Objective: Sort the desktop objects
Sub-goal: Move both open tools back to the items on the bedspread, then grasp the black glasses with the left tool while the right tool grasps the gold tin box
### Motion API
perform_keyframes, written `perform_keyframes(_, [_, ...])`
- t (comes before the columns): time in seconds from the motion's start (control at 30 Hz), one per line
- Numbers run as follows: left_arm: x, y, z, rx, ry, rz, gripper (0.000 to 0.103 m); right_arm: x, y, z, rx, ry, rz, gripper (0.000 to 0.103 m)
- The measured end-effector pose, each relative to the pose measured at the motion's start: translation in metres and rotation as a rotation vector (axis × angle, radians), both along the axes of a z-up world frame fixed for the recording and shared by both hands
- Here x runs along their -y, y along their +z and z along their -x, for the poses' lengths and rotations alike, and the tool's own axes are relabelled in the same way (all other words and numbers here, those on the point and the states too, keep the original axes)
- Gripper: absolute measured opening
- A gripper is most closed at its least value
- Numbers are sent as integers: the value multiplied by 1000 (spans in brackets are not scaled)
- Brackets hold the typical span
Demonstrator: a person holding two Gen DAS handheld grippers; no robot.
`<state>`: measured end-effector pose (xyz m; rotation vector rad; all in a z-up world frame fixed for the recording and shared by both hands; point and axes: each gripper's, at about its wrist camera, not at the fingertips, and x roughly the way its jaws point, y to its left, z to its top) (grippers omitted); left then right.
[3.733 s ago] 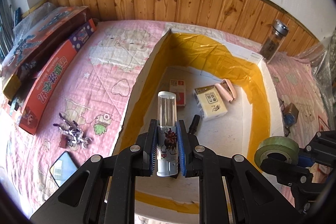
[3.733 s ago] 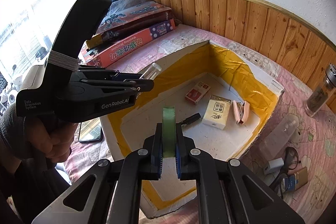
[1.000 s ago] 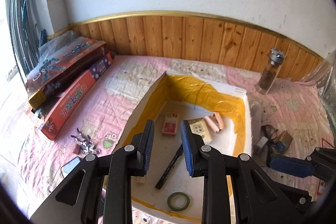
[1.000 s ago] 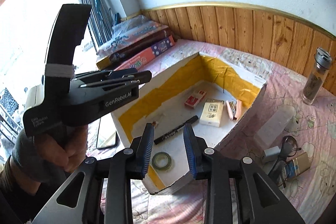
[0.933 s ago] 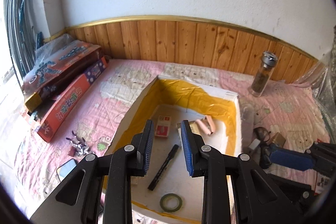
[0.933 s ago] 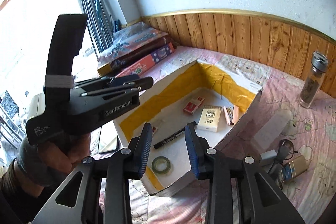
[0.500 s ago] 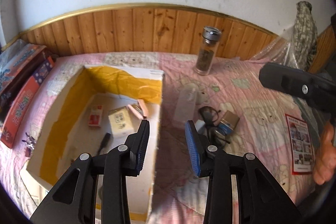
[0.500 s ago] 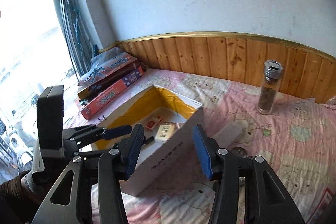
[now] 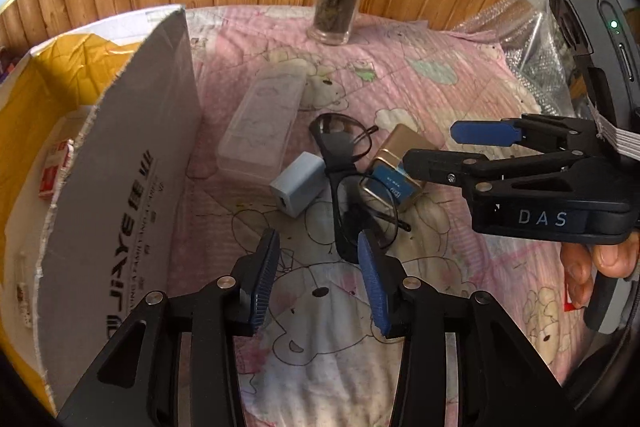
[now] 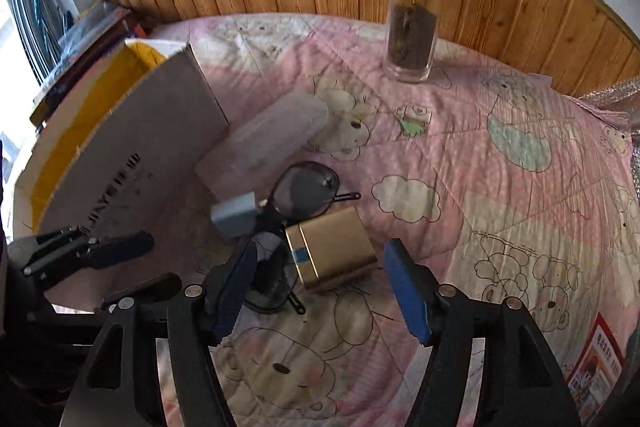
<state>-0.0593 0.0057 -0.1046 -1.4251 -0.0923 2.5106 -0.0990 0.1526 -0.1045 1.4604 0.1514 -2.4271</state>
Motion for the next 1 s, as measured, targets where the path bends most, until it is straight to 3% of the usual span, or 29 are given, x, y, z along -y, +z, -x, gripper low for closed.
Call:
perform_keyframes(0.13, [-1, -20, 11, 27, 16, -17, 45, -1, -21, 11, 13, 22, -51, 69])
perform_keyframes(0.27, [-7, -23, 18, 32, 8, -78, 47, -8, -32, 23, 33, 4, 8, 70])
perform_keyframes(0.3, [-9, -23, 20, 32, 5, -96, 48, -9, -37, 25, 53, 6, 20, 57])
perform_keyframes(0.33, [-12, -23, 22, 33, 1, -109, 49, -9, -40, 26, 74, 14, 27, 55])
perform_keyframes(0.53, [-27, -36, 41, 60, 28, -110, 54, -10, -32, 21, 82, 18, -42, 54])
perform_keyframes(0.67, [-30, -46, 55, 95, 99, -176, 61, -30, -19, 18, 76, 10, -55, 54])
perform_keyframes(0.8, [-43, -47, 70, 97, 152, -132, 63, -47, -8, 14, 60, 10, -72, 54])
perform_keyframes(0.9, [-64, -46, 76, 90, 123, 5, 63, -57, -5, 11, 58, 5, -81, 54])
perform_keyframes(0.93, [-69, -47, 76, 80, 112, 53, 58, -60, -6, 11, 63, 2, -78, 54])
perform_keyframes(0.97, [-73, -47, 75, 65, 111, 104, 44, -62, -7, 12, 66, -1, -75, 54])
perform_keyframes(1.0, [-76, -47, 74, 51, 106, 141, 41, -64, -7, 11, 68, -4, -73, 54])
